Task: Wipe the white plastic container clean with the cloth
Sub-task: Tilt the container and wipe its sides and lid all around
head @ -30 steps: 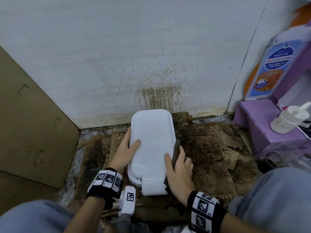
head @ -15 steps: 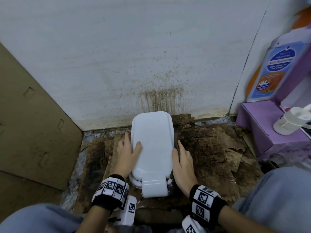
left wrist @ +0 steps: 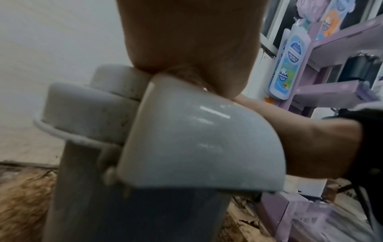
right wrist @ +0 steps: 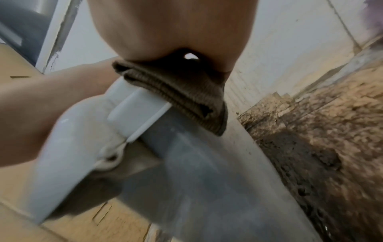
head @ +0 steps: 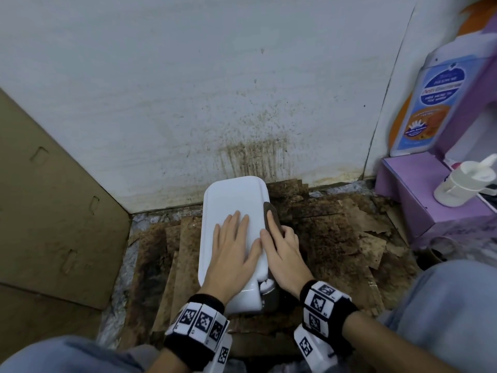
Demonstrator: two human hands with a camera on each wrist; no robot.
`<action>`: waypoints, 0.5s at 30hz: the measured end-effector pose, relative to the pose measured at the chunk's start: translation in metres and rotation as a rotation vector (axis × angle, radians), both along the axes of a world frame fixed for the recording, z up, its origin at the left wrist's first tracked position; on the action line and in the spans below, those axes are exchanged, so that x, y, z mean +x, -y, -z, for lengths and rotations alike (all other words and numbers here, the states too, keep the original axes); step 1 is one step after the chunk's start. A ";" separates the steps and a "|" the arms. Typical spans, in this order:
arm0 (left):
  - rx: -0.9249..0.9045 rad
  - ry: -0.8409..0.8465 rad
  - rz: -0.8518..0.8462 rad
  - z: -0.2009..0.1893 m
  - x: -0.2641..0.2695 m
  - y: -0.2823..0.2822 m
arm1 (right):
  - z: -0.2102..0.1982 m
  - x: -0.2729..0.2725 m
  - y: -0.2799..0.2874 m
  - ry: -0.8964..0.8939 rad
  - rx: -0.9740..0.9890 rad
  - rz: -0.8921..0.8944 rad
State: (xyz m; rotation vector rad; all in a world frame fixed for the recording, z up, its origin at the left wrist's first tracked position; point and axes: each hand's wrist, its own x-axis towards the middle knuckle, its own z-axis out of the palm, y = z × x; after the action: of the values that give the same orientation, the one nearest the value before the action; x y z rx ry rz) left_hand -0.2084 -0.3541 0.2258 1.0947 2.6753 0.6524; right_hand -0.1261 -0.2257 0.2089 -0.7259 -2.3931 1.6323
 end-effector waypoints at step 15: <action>0.051 -0.029 -0.049 0.003 -0.020 0.036 | 0.020 -0.010 0.026 -0.165 0.001 -0.081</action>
State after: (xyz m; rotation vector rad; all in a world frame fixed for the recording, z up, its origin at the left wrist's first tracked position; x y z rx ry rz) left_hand -0.2283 -0.3899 0.2232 1.0616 2.7325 0.7221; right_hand -0.1360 -0.2518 0.1886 -0.4787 -2.3340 1.6513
